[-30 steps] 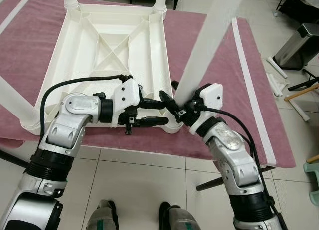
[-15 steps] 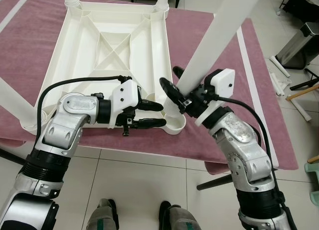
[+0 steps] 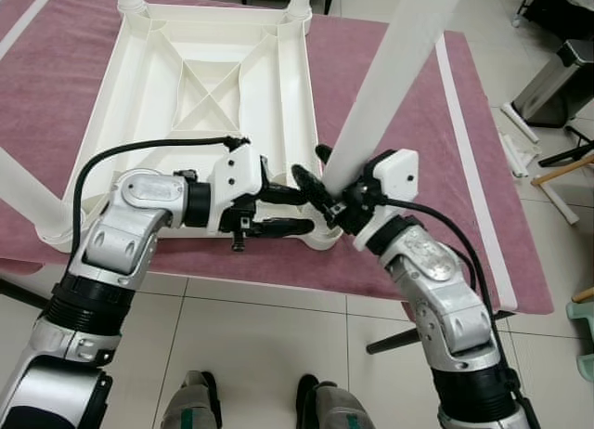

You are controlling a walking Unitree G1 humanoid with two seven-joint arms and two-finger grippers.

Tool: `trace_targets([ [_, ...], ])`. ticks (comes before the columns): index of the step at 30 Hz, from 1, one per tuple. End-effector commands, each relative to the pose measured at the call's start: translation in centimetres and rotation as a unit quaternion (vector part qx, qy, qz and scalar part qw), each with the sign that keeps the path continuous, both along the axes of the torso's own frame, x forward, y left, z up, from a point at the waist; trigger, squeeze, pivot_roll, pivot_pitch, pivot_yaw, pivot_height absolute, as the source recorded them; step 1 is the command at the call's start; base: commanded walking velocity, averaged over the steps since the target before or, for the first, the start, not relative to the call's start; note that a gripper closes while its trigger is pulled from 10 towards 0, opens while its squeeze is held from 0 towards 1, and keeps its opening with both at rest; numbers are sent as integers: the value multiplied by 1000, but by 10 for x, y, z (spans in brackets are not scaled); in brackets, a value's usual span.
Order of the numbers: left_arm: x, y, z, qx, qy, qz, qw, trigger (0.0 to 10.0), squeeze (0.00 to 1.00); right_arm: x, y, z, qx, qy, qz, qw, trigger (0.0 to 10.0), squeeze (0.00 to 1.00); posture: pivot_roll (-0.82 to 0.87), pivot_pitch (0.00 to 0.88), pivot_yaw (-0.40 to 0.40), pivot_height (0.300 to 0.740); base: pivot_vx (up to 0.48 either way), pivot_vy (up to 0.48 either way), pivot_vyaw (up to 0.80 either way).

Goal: Building children table

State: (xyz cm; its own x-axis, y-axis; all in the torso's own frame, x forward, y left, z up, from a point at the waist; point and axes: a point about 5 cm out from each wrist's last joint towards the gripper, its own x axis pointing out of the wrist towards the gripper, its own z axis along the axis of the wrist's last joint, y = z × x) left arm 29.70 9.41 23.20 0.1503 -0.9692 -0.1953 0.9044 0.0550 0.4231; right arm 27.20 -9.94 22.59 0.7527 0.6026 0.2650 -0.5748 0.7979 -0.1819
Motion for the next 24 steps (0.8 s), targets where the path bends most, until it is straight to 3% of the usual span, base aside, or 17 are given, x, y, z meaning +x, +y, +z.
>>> trace_targets([
  [1, 3, -3, 2, -10, -5, 21, 1000, 10000, 0, -3, 4, -3, -8, 0, 11, 1000, 10000, 0, 64, 222, 3, 740, 0, 0, 0],
  [9, 3, -2, -1, -1, -3, 25, 1000, 10000, 0, -1, 1, -14, -33, 14, 3, 999, 10000, 0, 64, 224, 4, 740, 0, 0, 0],
  [18, 4, 0, -3, 8, -5, 29, 1000, 10000, 0, -1, 0, -17, -25, 27, 0, 999, 10000, 0, 66, 225, 3, 740, 0, 0, 0],
  [21, 5, 1, -6, 13, -4, 33, 999, 10000, 0, 1, -1, -29, -63, 38, -7, 997, 10000, 0, 67, 223, 1, 740, 0, 0, 0],
  [24, 5, 3, -9, 18, -3, 36, 999, 10000, 0, 2, -2, -28, -70, 34, -11, 997, 10000, 0, 65, 222, 1, 740, 0, 0, 0],
])
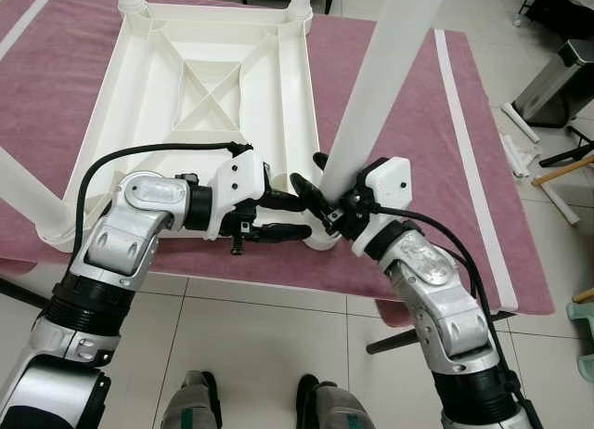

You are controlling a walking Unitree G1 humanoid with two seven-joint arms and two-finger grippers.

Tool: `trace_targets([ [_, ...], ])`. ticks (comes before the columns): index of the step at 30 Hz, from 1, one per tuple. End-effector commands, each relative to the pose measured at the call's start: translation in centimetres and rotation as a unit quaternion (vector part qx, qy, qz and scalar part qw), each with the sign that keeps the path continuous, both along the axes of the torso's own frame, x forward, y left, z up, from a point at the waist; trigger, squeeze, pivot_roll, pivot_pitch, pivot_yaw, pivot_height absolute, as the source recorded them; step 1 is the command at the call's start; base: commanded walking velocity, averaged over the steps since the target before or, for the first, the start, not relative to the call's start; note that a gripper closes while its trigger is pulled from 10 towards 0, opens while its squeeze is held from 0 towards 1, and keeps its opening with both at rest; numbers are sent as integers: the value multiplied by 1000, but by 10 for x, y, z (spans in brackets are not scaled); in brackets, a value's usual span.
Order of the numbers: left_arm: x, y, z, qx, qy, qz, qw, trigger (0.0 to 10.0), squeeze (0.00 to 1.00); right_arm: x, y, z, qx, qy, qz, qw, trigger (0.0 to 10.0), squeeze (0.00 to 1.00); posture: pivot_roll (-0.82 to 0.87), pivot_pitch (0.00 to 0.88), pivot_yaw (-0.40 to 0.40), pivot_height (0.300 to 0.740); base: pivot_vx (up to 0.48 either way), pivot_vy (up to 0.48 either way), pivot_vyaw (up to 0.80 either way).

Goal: Building children table

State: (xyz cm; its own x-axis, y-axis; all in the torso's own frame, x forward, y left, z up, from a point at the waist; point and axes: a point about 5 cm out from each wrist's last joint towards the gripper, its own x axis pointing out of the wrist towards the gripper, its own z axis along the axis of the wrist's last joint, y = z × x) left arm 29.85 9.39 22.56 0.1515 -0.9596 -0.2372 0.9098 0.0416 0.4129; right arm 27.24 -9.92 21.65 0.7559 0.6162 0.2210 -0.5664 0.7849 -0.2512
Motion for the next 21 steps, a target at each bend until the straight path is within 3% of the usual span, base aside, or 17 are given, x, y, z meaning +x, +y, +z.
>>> trace_targets([
  [1, 4, 4, -4, 1, -10, 35, 999, 10000, 0, 3, -2, -19, -30, 35, -10, 999, 10000, 0, 65, 222, 1, 740, 0, 0, 0],
  [7, 9, 9, -13, 36, -19, 60, 997, 10000, 0, 6, -6, -21, -40, 36, -22, 998, 10000, 0, 70, 219, -2, 740, 0, 0, 0],
  [10, 18, 15, -20, 67, -26, 96, 993, 10000, 0, 7, -10, -25, -26, 52, -34, 998, 10000, 0, 70, 216, -1, 740, 0, 0, 0],
  [21, 34, 16, -28, 100, -37, 120, 987, 10000, 0, 7, -17, -31, -26, 63, -51, 996, 10000, 0, 60, 211, 5, 740, 0, 0, 0],
])
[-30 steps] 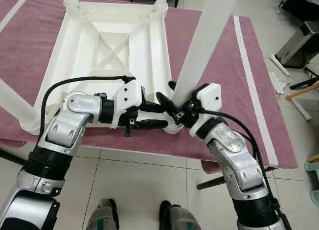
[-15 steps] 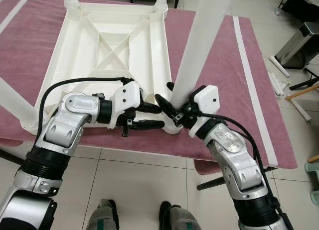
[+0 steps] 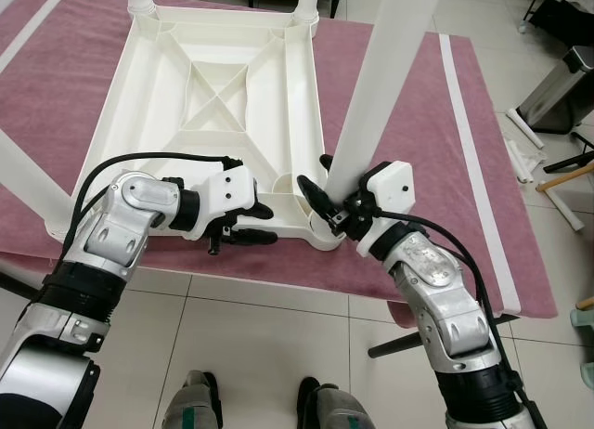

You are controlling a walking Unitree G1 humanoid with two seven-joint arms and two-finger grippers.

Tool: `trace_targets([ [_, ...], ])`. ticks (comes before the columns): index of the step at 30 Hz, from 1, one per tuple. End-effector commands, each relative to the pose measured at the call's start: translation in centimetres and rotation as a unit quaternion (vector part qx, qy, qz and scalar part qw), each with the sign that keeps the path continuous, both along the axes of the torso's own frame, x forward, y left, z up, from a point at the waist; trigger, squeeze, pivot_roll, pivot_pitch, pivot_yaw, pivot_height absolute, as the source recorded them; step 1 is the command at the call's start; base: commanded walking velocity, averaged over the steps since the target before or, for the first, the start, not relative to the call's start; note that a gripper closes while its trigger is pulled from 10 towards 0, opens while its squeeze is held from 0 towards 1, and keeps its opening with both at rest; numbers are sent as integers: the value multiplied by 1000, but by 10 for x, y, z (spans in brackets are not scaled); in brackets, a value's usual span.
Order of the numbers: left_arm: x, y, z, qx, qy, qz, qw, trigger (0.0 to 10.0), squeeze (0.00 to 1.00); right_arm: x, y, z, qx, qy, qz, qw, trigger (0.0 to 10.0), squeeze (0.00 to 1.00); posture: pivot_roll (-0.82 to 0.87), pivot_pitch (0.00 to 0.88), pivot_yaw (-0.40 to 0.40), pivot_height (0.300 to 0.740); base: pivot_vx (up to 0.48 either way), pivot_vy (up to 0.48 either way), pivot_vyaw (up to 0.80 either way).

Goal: Building children table

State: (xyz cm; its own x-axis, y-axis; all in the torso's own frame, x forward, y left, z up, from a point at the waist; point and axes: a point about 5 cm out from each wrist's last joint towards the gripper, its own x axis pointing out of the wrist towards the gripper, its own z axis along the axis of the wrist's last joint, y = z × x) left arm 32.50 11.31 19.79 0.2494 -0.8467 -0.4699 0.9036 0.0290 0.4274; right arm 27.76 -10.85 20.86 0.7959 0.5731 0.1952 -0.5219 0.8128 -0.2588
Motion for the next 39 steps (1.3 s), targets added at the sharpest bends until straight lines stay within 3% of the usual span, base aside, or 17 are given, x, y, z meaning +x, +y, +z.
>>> trace_targets([
  [1, 7, -3, -1, -26, -44, 62, 997, 10000, 0, 2, -8, -23, -14, 55, -21, 998, 10000, 0, 60, 211, 5, 740, 0, 0, 0],
  [8, 5, -11, 1, -35, -37, 36, 998, 10000, 0, 2, -5, -23, 17, 59, -13, 998, 10000, 0, 64, 215, 7, 740, 0, 0, 0],
  [11, 4, -15, -7, -20, -29, 27, 999, 10000, 0, 5, -5, -26, 44, 74, -10, 996, 10000, 0, 73, 219, 8, 740, 0, 0, 0],
  [16, 10, -19, -13, -2, -34, 34, 999, 10000, 0, 9, -9, -28, 49, 85, -21, 995, 10000, 0, 71, 220, 8, 740, 0, 0, 0],
  [17, 11, -19, -14, -1, -34, 34, 999, 9608, 0, 9, -10, -28, 48, 84, -23, 995, 10000, 0, 67, 220, 11, 740, 0, 0, 0],
  [18, 12, -19, -15, 1, -35, 36, 999, 7961, 0, 9, -10, -28, 47, 84, -25, 995, 10000, 0, 66, 220, 12, 740, 0, 0, 0],
  [21, 13, -19, -15, 2, -35, 37, 999, 7961, 0, 9, -11, -28, 48, 83, -25, 995, 10000, 0, 65, 220, 13, 740, 0, 0, 0],
  [22, 13, -19, -15, 1, -36, 39, 999, 3647, 0, 9, -11, -28, 48, 82, -26, 995, 10000, 0, 65, 221, 13, 740, 0, 0, 0],
  [23, 13, -19, -15, 1, -36, 39, 999, 3647, 0, 9, -11, -28, 48, 82, -26, 995, 10000, 0, 65, 221, 13, 740, 0, 0, 0],
  [24, 14, -19, -14, -3, -36, 41, 999, 0, 0, 9, -11, -28, 49, 81, -27, 995, 10000, 0, 64, 220, 13, 740, 0, 0, 0],
  [31, 13, -20, -9, -24, -25, 35, 999, 0, 0, 6, -14, -31, 52, 80, -36, 995, 10000, 0, 66, 222, 9, 740, 0, 0, 0],
  [39, 11, -17, -8, -31, -20, 21, 999, 0, 0, 7, -20, -37, 45, 85, -96, 991, 10000, 0, 63, 225, 7, 740, 0, 0, 0],
])
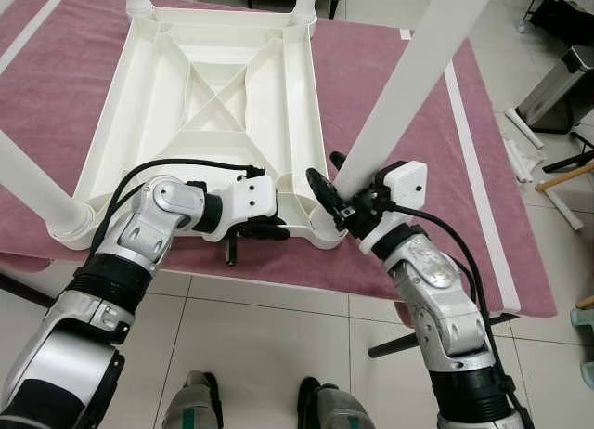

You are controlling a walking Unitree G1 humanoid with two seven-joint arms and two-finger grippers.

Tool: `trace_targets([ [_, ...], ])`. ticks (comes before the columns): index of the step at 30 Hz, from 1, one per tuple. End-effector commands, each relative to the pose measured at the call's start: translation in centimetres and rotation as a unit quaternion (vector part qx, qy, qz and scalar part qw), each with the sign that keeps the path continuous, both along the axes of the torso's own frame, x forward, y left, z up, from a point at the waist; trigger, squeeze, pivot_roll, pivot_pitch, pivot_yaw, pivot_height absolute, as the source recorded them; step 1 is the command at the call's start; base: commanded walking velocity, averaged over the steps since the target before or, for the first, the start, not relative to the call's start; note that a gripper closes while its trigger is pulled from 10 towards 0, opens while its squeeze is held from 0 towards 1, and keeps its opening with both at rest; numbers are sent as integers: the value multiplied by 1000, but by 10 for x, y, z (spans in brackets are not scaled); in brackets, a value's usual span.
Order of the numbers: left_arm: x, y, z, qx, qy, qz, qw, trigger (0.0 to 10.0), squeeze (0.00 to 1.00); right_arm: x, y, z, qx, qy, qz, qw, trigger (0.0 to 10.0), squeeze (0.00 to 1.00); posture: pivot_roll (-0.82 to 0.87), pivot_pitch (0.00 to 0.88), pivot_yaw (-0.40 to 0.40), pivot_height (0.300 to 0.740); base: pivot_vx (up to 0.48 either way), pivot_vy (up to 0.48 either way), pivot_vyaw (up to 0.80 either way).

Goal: Building children table

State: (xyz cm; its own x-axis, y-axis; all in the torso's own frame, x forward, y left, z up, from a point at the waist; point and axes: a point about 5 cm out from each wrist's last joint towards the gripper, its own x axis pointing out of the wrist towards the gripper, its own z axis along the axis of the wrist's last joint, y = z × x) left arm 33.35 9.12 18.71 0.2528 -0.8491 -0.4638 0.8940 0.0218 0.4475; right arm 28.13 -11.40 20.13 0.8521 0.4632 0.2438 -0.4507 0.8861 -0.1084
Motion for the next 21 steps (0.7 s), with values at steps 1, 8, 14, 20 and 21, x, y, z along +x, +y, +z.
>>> trace_targets([
  [1, 2, 5, 2, -31, -9, 25, 999, 0, 0, 2, -15, -32, -27, 75, -60, 995, 10000, 0, 63, 225, 7, 740, 0, 0, 0],
  [8, 3, 7, 3, -29, -8, 23, 999, 0, 0, 4, -21, -40, -23, 96, -132, 986, 10000, 0, 61, 226, 9, 740, 0, 0, 0],
  [14, 3, 11, 3, -24, -6, 22, 999, 0, 0, 0, -24, -49, 0, 124, -232, 965, 10000, 0, 61, 228, 9, 740, 0, 0, 0],
  [20, 3, 13, 3, -22, -6, 24, 999, 0, 0, -7, -25, -59, 12, 148, -270, 951, 10000, 0, 64, 228, 7, 740, 0, 0, 0],
  [21, 4, 14, 3, -21, -6, 26, 999, 0, 0, -10, -26, -61, 11, 148, -287, 946, 10000, 0, 62, 227, 6, 740, 0, 0, 0],
])
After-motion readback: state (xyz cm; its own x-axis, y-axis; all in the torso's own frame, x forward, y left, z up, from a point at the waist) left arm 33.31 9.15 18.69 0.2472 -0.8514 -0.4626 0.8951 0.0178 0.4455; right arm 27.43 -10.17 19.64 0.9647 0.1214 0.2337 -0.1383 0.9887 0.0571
